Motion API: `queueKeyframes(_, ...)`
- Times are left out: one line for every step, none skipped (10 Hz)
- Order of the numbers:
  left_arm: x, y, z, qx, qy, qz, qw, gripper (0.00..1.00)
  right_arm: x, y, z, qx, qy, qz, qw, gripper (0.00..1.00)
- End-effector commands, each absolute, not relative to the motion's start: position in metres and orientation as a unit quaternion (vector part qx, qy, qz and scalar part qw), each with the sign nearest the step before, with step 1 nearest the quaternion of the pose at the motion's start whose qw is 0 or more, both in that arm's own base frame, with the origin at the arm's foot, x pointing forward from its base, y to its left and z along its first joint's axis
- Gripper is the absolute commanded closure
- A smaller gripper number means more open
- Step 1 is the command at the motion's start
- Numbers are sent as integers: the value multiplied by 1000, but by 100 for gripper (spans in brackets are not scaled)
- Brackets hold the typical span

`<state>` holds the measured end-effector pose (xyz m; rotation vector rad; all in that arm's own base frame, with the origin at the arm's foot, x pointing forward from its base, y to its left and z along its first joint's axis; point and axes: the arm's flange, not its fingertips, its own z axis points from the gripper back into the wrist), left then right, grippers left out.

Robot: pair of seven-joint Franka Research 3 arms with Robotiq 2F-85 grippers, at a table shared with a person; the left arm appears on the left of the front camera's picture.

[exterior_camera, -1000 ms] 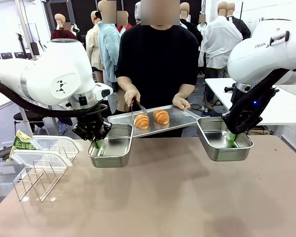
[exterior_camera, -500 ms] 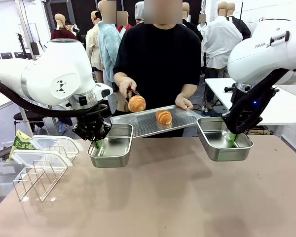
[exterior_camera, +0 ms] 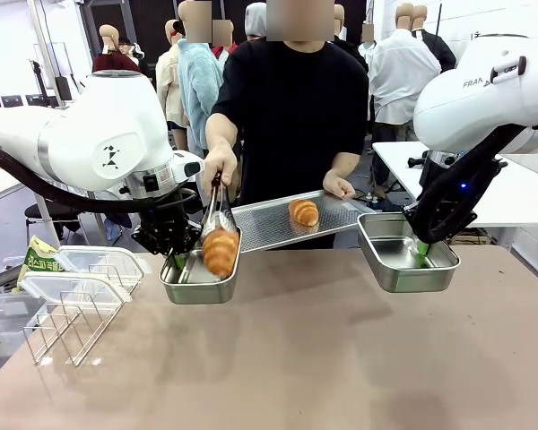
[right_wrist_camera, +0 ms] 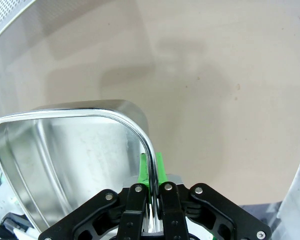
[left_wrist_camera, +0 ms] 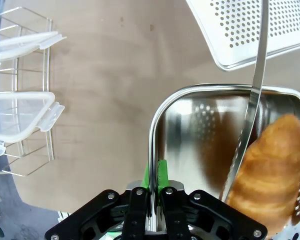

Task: Place the bread in airtight containers.
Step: Once an object is inside an Airtight Container , place the container in the center of the table.

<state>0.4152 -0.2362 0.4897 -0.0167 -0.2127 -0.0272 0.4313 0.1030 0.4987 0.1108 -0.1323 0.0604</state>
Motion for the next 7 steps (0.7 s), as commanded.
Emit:
queueKeyframes(416, -236, 494, -11, -109, -13, 994, 100, 430, 104, 500, 55, -69, 32, 996, 100)
queueKeyframes(416, -236, 494, -11, -109, -13, 994, 100, 430, 104, 500, 55, -69, 32, 996, 100)
queueKeyframes(416, -236, 494, -11, -109, -13, 994, 100, 430, 104, 500, 55, -69, 32, 996, 100)
queueKeyframes(416, -236, 494, -11, -109, -13, 994, 100, 430, 104, 500, 55, -69, 32, 996, 100)
queueKeyframes(416, -236, 494, -11, -109, -13, 994, 100, 430, 104, 500, 55, -69, 32, 996, 100)
queueKeyframes(416, -236, 494, -11, -109, -13, 994, 100, 430, 104, 500, 55, -69, 32, 996, 100)
queueKeyframes(416, -236, 494, -11, -109, -13, 994, 100, 430, 104, 500, 55, -69, 32, 996, 100)
